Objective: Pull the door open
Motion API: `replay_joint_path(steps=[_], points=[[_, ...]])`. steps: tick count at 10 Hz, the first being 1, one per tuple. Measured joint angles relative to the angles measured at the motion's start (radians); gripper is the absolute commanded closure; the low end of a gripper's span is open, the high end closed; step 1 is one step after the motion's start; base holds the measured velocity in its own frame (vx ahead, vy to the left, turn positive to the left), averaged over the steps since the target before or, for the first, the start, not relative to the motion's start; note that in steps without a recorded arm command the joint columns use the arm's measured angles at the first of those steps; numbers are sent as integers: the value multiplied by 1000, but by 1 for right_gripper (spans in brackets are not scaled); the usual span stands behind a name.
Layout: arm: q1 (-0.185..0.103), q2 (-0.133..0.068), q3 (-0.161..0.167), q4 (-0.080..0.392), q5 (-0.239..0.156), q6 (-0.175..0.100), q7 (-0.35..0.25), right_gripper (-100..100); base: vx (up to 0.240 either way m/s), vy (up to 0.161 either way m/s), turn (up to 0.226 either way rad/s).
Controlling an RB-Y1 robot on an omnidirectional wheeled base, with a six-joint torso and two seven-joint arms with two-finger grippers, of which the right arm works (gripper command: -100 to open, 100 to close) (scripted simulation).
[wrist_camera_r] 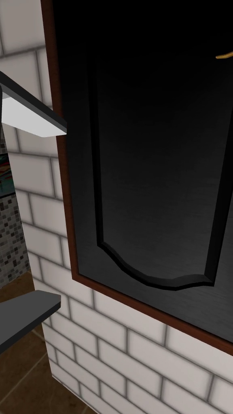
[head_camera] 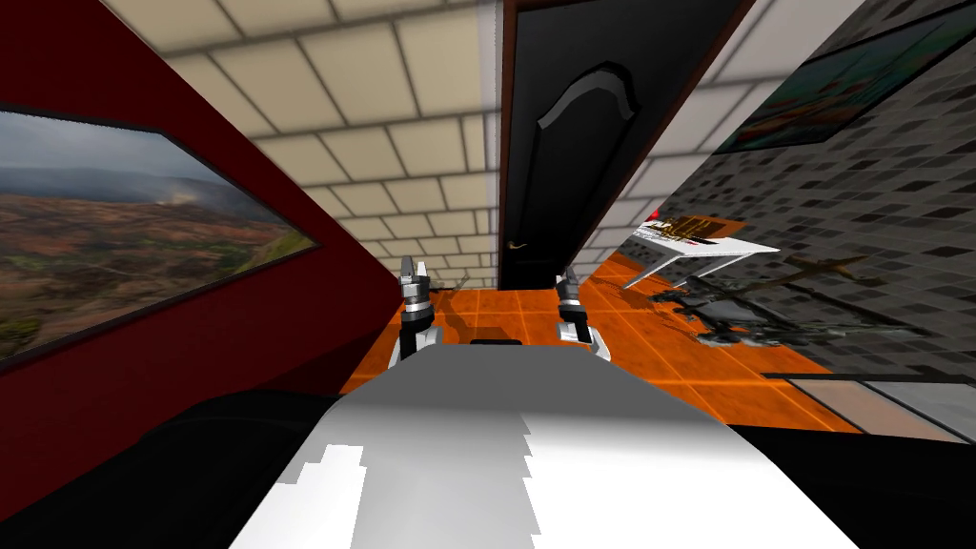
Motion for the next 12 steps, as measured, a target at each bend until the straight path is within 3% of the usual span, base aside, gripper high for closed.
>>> replay_joint_path(steps=[6,12], points=[[-48,-23,-20,137,32,-26,-35,-100,100,29,37],[-111,-47,-44,310,63,-72,-68,-100,105,26,38]])
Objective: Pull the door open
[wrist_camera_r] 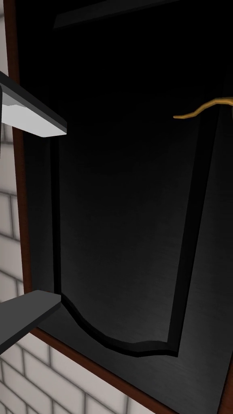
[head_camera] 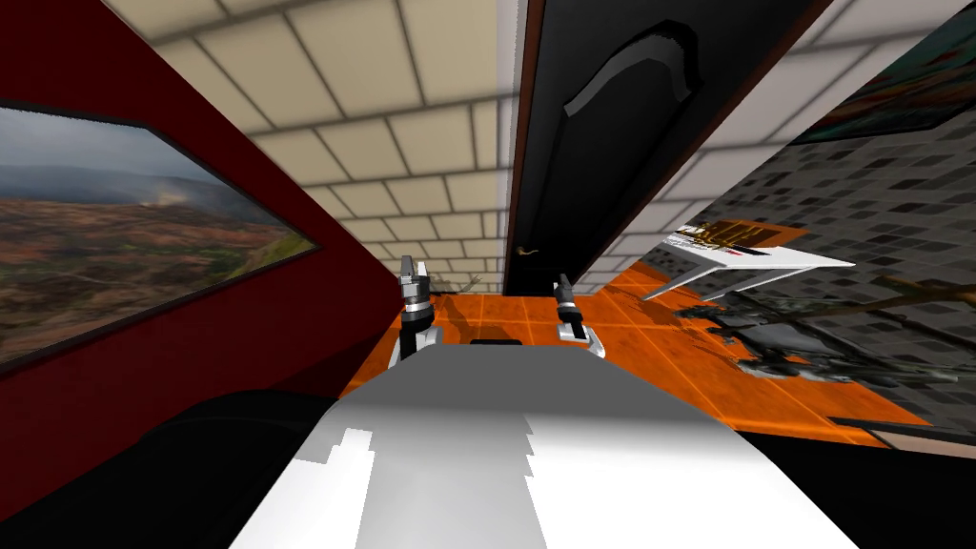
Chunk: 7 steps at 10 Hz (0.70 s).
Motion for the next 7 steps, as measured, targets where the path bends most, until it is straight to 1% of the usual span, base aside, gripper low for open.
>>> replay_joint_path(steps=[3,4,7], points=[[-28,-13,-11,74,15,-14,-19,-100,101,19,39],[-33,-15,-14,94,21,-20,-24,-100,104,20,38],[-66,-27,-26,178,35,-39,-40,-100,105,15,35]])
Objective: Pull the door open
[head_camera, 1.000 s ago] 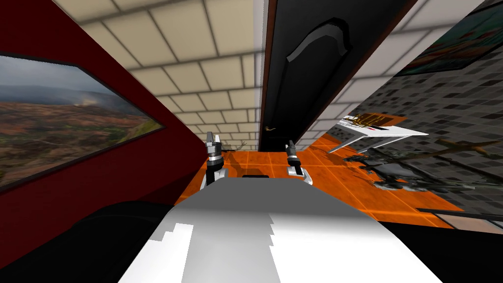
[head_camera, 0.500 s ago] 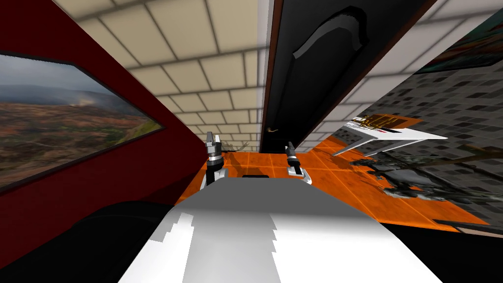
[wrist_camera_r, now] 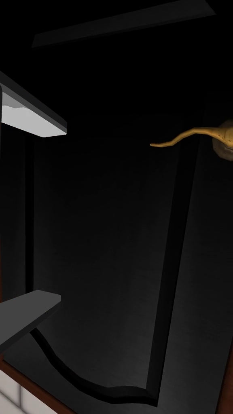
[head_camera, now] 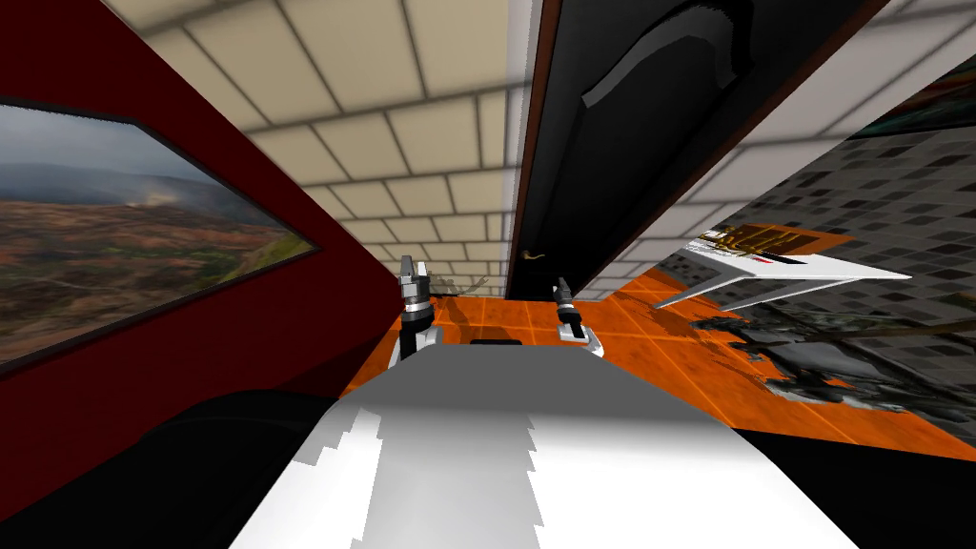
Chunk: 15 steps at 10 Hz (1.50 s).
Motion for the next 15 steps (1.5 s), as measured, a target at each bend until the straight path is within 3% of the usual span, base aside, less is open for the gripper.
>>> replay_joint_path(steps=[15], points=[[-117,-44,-47,320,66,-72,-72,-100,106,14,30]])
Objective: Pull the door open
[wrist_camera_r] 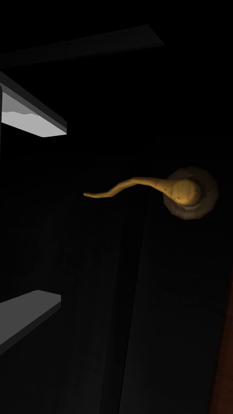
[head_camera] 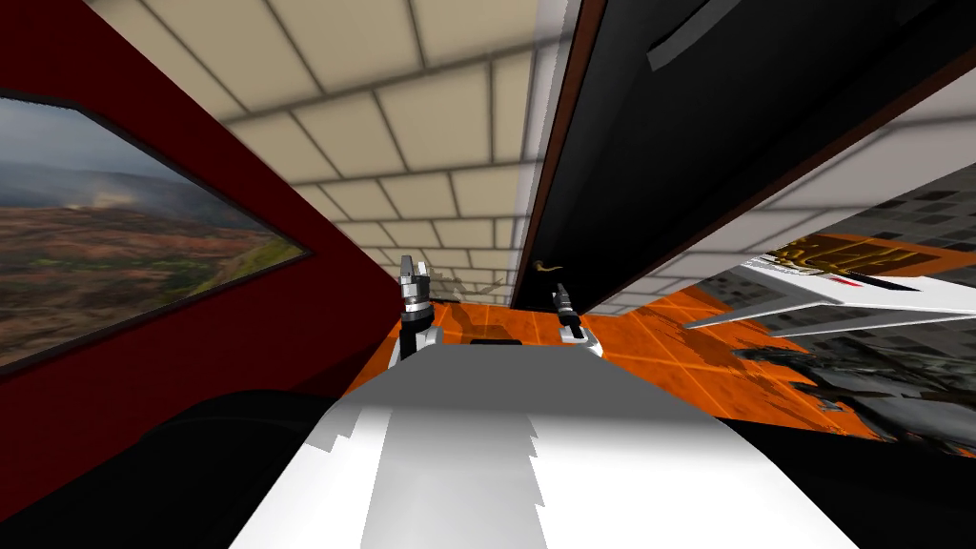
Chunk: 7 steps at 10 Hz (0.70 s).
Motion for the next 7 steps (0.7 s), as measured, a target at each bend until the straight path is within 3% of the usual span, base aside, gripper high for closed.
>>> replay_joint_path(steps=[5,7], points=[[-44,-16,-16,115,19,-30,-20,-100,131,12,28],[-43,-21,-21,120,16,-32,-22,-100,164,-14,86]])
